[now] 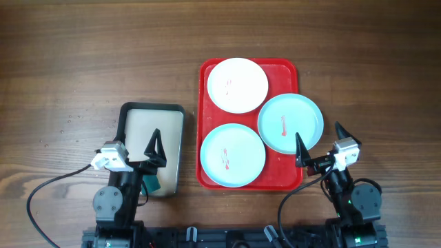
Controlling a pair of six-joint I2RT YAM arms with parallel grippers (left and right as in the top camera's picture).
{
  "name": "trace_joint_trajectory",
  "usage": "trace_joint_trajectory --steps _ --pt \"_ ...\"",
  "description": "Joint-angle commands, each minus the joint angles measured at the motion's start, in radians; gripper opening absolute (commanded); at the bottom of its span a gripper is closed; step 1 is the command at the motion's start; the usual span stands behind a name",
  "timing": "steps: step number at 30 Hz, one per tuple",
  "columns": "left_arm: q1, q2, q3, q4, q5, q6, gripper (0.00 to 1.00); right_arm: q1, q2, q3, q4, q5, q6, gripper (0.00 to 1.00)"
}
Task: Clean dirty plates on tray and stack at the side
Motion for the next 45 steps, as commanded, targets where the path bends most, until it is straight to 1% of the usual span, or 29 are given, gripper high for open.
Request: trace_joint_trajectory --steps 1,3,5,6,7,9,11,13,15,16,18,20,21,23,25,27,28,30,31,32,33,34,35,36,37,40,41,43,45 --pt "0.0 -0.007 0.0 -0.012 0.047 0.011 1.0 -0.004 0.002 -0.001 0.006 -0.02 0.051 1.0" --pt "0.0 0.003 0.0 0.015 0.08 -0.046 1.0 -0.004 0.002 -0.001 0.024 -0.038 0.072 1.0" --pt "0.0 0.004 0.0 0.051 0.125 -0.128 1.0 -0.004 0.002 -0.001 0.078 -0.074 0.145 1.0" --pt "0.0 0.004 0.0 0.098 0.169 -0.149 1.0 -0.004 0.002 -0.001 0.12 -0.118 0.185 1.0" --pt "0.0 0.004 0.001 0.181 0.218 -0.149 1.0 -0.004 0.002 0.003 0.16 -0.183 0.179 1.0" --pt "0.001 0.006 0.031 0.299 0.213 -0.149 1.0 -0.004 0.002 0.049 0.186 -0.264 0.172 1.0" --pt "0.001 0.024 0.102 0.291 0.195 -0.149 1.0 -0.004 0.006 0.117 0.163 -0.294 0.171 1.0" --pt "0.001 0.086 0.217 0.211 0.196 -0.149 1.0 -0.004 0.036 0.228 0.119 -0.355 0.174 0.99" --pt "0.001 0.228 0.422 0.027 0.196 -0.149 1.0 -0.004 0.119 0.375 -0.029 -0.362 0.174 1.0" --pt "0.001 0.274 0.484 -0.032 0.196 -0.149 1.0 -0.004 0.177 0.457 -0.127 -0.362 0.174 1.0" --pt "0.001 0.491 0.769 -0.314 0.2 -0.145 1.0 -0.004 0.338 0.652 -0.354 -0.362 0.183 1.0" --pt "0.001 0.652 0.979 -0.533 0.2 -0.14 1.0 -0.004 0.5 0.839 -0.557 -0.362 0.201 1.0" --pt "0.001 0.752 1.108 -0.675 0.199 -0.137 1.0 -0.004 0.594 0.943 -0.668 -0.362 0.199 1.0" --pt "0.001 0.895 1.271 -0.867 0.199 -0.064 1.0 -0.004 0.724 1.065 -0.795 -0.362 0.197 1.0" --pt "0.001 1.01 1.368 -1.039 0.199 0.031 1.0 -0.004 0.846 1.111 -0.814 -0.38 0.217 1.0" --pt "0.001 1.065 1.371 -1.125 0.215 0.016 1.0 -0.004 0.927 1.111 -0.842 -0.464 0.231 1.0" --pt "0.001 1.099 1.368 -1.183 0.206 0.031 1.0 -0.004 0.979 1.111 -0.858 -0.55 0.239 1.0" --pt "0.001 1.167 1.344 -1.289 0.137 0.051 0.99 -0.004 1.057 1.111 -0.861 -0.656 0.262 1.0" --pt "0.001 1.2 1.323 -1.33 0.123 0.032 0.96 -0.004 1.094 1.111 -0.864 -0.703 0.264 0.99" --pt "0.001 1.231 1.287 -1.351 0.124 -0.002 0.91 -0.004 1.128 1.111 -0.872 -0.73 0.264 0.94" --pt "0.001 1.258 1.228 -1.356 0.123 -0.044 0.82 -0.004 1.161 1.111 -0.891 -0.733 0.264 0.86" --pt "0.001 1.271 1.152 -1.338 0.124 -0.075 0.77 -0.004 1.183 1.111 -0.914 -0.733 0.251 0.78" --pt "0.001 1.275 1.096 -1.314 0.124 -0.093 0.75 -0.004 1.2 1.111 -0.939 -0.732 0.241 0.76" --pt "0.001 1.275 1.0 -1.247 0.167 -0.119 0.73 -0.004 1.211 1.111 -0.96 -0.732 0.222 0.73" --pt "0.001 1.275 0.948 -1.213 0.189 -0.138 0.69 -0.004 1.212 1.111 -0.973 -0.723 0.22 0.72" --pt "0.001 1.276 0.833 -1.138 0.165 -0.257 0.58 -0.004 1.209 1.111 -0.997 -0.694 0.215 0.71" --pt "0.001 1.276 0.816 -1.134 0.114 -0.319 0.54 -0.004 1.209 1.111 -0.999 -0.691 0.215 0.7" --pt "0.001 1.276 0.791 -1.111 -0.029 -0.442 0.57 -0.004 1.209 1.111 -0.999 -0.69 0.214 0.68" --pt "0.001 1.276 0.748 -1.02 -0.079 -0.457 0.55 -0.004 1.209 1.111 -0.999 -0.681 0.214 0.68"
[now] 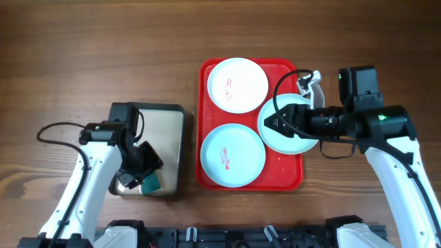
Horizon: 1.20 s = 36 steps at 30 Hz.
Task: Clean dirty plates on tray and stack at the side
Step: 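Grasp the green sponge with left gripper, light-blue plate rim with right, then lift the sponge with the left gripper toward the held plate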
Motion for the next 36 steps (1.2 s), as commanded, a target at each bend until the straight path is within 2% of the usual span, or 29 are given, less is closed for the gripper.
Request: trace_joint_trajectory --steps 1,4,6,7,8,9,11,12,14,18,19,20,21,22,24,28,31,33,34,36 --pt "0.001 -0.004 -0.092 0.167 -0.169 -0.14 0.55 -0.002 -0.003 0.011 -0.004 0.008 -0.021 0.68" --pt "0.001 0.016 -0.161 0.257 -0.125 -0.134 0.56 -0.002 -0.003 0.011 -0.004 0.008 -0.021 0.65" --pt "0.001 0.037 -0.185 0.298 -0.118 -0.135 0.49 -0.002 -0.003 0.011 -0.003 0.008 -0.02 0.64" --pt "0.001 0.048 -0.185 0.308 -0.105 -0.135 0.32 -0.002 -0.003 0.011 -0.003 0.008 -0.02 0.64" --pt "0.001 0.061 -0.185 0.317 -0.104 -0.135 0.1 -0.002 -0.003 0.011 -0.003 0.008 -0.021 0.62" --pt "0.001 0.075 -0.185 0.333 -0.103 -0.135 0.04 -0.002 -0.003 0.011 -0.003 0.008 -0.02 0.61" --pt "0.001 0.091 -0.185 0.394 -0.1 -0.111 0.04 -0.002 -0.003 0.011 -0.003 0.008 -0.02 0.58" --pt "0.001 0.091 -0.172 0.444 -0.072 -0.044 0.04 -0.002 -0.003 0.011 -0.003 0.008 -0.012 0.57" --pt "0.001 0.091 -0.106 0.444 -0.022 0.057 0.04 -0.002 -0.003 0.011 -0.003 0.008 -0.012 0.57" --pt "0.001 0.091 0.048 0.392 -0.015 0.238 0.04 -0.002 -0.003 0.011 -0.003 0.008 -0.009 0.54" --pt "0.001 0.091 0.059 0.396 -0.015 0.261 0.08 -0.002 -0.003 0.011 -0.003 0.008 -0.009 0.54" --pt "0.001 0.091 0.06 0.408 -0.018 0.271 0.24 -0.002 -0.003 0.011 -0.004 0.008 -0.009 0.54" --pt "0.001 0.091 0.06 0.412 -0.018 0.278 0.49 -0.002 -0.003 0.011 -0.004 0.008 -0.009 0.54" --pt "0.001 0.091 0.06 0.415 -0.018 0.28 0.51 -0.002 -0.003 0.011 -0.005 0.008 -0.009 0.54" --pt "0.001 0.091 0.053 0.425 -0.018 0.285 0.43 -0.002 -0.003 0.011 -0.004 0.008 -0.009 0.54" --pt "0.0 0.093 -0.004 0.493 -0.018 0.285 0.44 -0.002 -0.002 0.011 -0.007 0.009 -0.009 0.55" --pt "0.0 0.11 -0.07 0.612 -0.019 0.285 0.46 -0.002 -0.002 0.011 -0.01 0.043 -0.001 0.55" --pt "0.0 0.147 -0.09 0.688 -0.019 0.284 0.43 -0.002 -0.002 0.006 -0.011 0.073 0.023 0.55" --pt "0.0 0.182 -0.09 0.718 -0.018 0.28 0.36 -0.002 -0.002 0.002 -0.012 0.073 0.024 0.55" --pt "0.0 0.254 -0.09 0.752 -0.019 0.273 0.32 -0.002 -0.002 -0.002 -0.029 0.072 0.012 0.55"
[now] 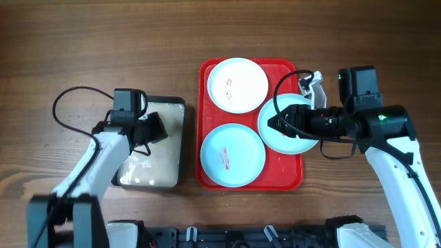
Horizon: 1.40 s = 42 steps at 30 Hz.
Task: Clean dirty plates on tray and stack at the side
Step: 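Lift the sponge with the left gripper toward the held plate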
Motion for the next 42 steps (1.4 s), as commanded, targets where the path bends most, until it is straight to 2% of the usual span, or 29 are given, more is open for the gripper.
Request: trace_joint_trajectory --steps 1,2,4,8,10,12,14,16,18,19,21,28,31,33,35,39,42 --pt "0.0 0.108 -0.009 0.032 0.008 0.002 0.28 -0.002 -0.002 -0.002 -0.023 0.019 -0.023 0.55" --pt "0.0 0.134 -0.009 0.033 0.005 0.002 0.22 -0.002 -0.002 -0.002 -0.034 0.021 -0.042 0.55" --pt "0.0 0.16 -0.009 0.023 0.006 0.001 0.04 -0.001 -0.002 -0.002 -0.059 0.049 -0.052 0.55" --pt "0.001 0.144 0.084 -0.126 0.017 0.008 0.04 0.082 0.0 -0.002 -0.069 0.169 -0.038 0.49" --pt "0.0 0.14 0.191 -0.254 0.019 0.015 0.04 0.163 0.006 -0.003 -0.068 0.307 0.05 0.47" --pt "0.0 0.14 0.283 -0.348 0.02 0.039 0.04 0.269 0.031 -0.014 -0.066 0.486 0.198 0.41" --pt "0.0 0.14 0.349 -0.423 0.021 0.039 0.04 0.339 0.078 -0.046 -0.055 0.583 0.294 0.36" --pt "0.0 0.138 0.398 -0.486 0.021 0.041 0.04 0.364 0.144 -0.089 -0.019 0.572 0.288 0.36" --pt "0.0 0.13 0.451 -0.542 0.07 0.095 0.04 0.364 0.228 -0.123 0.008 0.542 0.255 0.35" --pt "0.0 0.119 0.482 -0.569 0.114 0.12 0.04 0.364 0.289 -0.142 0.052 0.487 0.204 0.33" --pt "0.0 0.087 0.527 -0.605 0.165 0.142 0.04 0.364 0.373 -0.153 0.09 0.476 0.195 0.27" --pt "-0.048 -0.061 0.543 -0.663 0.167 0.144 0.04 0.364 0.537 -0.153 0.209 0.545 0.225 0.18" --pt "-0.139 -0.059 0.542 -0.666 0.166 0.144 0.04 0.364 0.537 -0.153 0.272 0.552 0.269 0.06" --pt "-0.208 -0.049 0.542 -0.665 0.166 0.143 0.04 0.364 0.537 -0.153 0.282 0.595 0.347 0.04" --pt "-0.261 -0.031 0.542 -0.658 0.166 0.133 0.04 0.364 0.537 -0.153 0.293 0.598 0.352 0.04" --pt "-0.374 0.063 0.513 -0.605 0.166 0.023 0.04 0.364 0.537 -0.153 0.291 0.598 0.4 0.04" --pt "-0.446 0.142 0.429 -0.509 0.167 -0.095 0.04 0.364 0.537 -0.153 0.292 0.595 0.404 0.04"
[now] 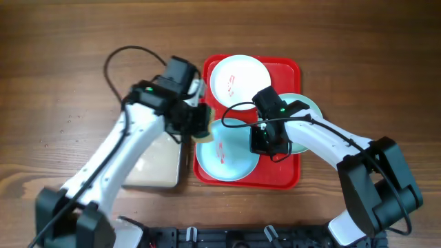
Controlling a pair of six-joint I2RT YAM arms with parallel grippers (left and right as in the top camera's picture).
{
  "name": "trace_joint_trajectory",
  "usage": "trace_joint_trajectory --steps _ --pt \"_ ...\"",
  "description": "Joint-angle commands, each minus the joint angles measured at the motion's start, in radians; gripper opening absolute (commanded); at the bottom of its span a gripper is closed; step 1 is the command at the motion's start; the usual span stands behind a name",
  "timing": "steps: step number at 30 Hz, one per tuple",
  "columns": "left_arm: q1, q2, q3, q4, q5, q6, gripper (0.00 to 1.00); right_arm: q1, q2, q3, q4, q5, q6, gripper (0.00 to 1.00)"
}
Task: Clean dirty plates on tray and stack at the side
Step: 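Lift the sponge with the left gripper toward the held plate, then scrub the light-blue plate with the sponge while right gripper holds it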
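On the red tray (292, 176) lie three plates with red smears. The white plate (238, 77) is at the back and a light blue plate (227, 157) at the front. A teal plate (311, 110) at the right is half hidden by my right arm. My left gripper (198, 122) is at the blue plate's back left rim, shut on a yellow-green sponge (206, 129). My right gripper (264, 143) is at that plate's right rim; its fingers are hidden from above.
A shallow metal tray (156, 169) with wet residue sits left of the red tray, partly under my left arm. Bare wooden table (69, 62) surrounds both trays. Cables trail from both arms.
My left gripper has moved right from over the metal tray to the blue plate's rim, with the sponge. My right gripper has moved from the teal plate to the blue plate's right rim.
Both arms were first folded at the table's front, with the sponge in the metal tray's front corner. Then my left gripper was at the sponge and my right over the teal plate. Then the sponge was out of its corner. Now both grippers are at the blue plate.
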Motion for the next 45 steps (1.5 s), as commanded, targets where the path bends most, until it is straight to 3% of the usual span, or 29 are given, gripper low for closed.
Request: trace_joint_trajectory --steps 1,11,14,19,23,28,30,33,38,45 --pt "-0.083 0.107 -0.105 0.086 0.017 -0.172 0.04 0.003 0.024 -0.005 0.003 0.062 0.051 0.04" --pt "-0.126 0.378 -0.189 0.302 0.022 -0.226 0.04 0.003 0.024 -0.005 0.009 0.04 0.051 0.04" --pt "-0.153 0.391 -0.189 0.437 0.214 -0.16 0.04 0.003 0.024 -0.005 0.009 0.04 0.051 0.04" --pt "-0.175 0.392 -0.189 0.488 0.231 -0.148 0.04 0.003 0.024 -0.005 0.008 0.04 0.051 0.04" --pt "-0.16 0.392 -0.189 0.422 0.036 -0.182 0.04 0.003 0.024 -0.005 0.005 0.04 0.051 0.04" --pt "-0.105 0.391 -0.189 0.193 -0.407 -0.283 0.04 0.003 0.024 -0.005 0.005 0.032 0.05 0.04" --pt "-0.105 0.391 -0.189 0.175 -0.431 -0.285 0.04 0.003 0.024 -0.005 0.005 0.032 0.05 0.04" --pt "-0.122 0.391 -0.189 0.217 -0.308 -0.285 0.04 0.003 0.024 -0.005 0.005 0.033 0.051 0.04" --pt "-0.146 0.391 -0.192 0.466 0.171 -0.267 0.04 0.003 0.024 -0.005 0.004 0.032 0.043 0.04" --pt "-0.166 0.391 -0.192 0.561 0.237 -0.319 0.04 0.003 0.024 -0.005 0.005 0.032 0.042 0.04"
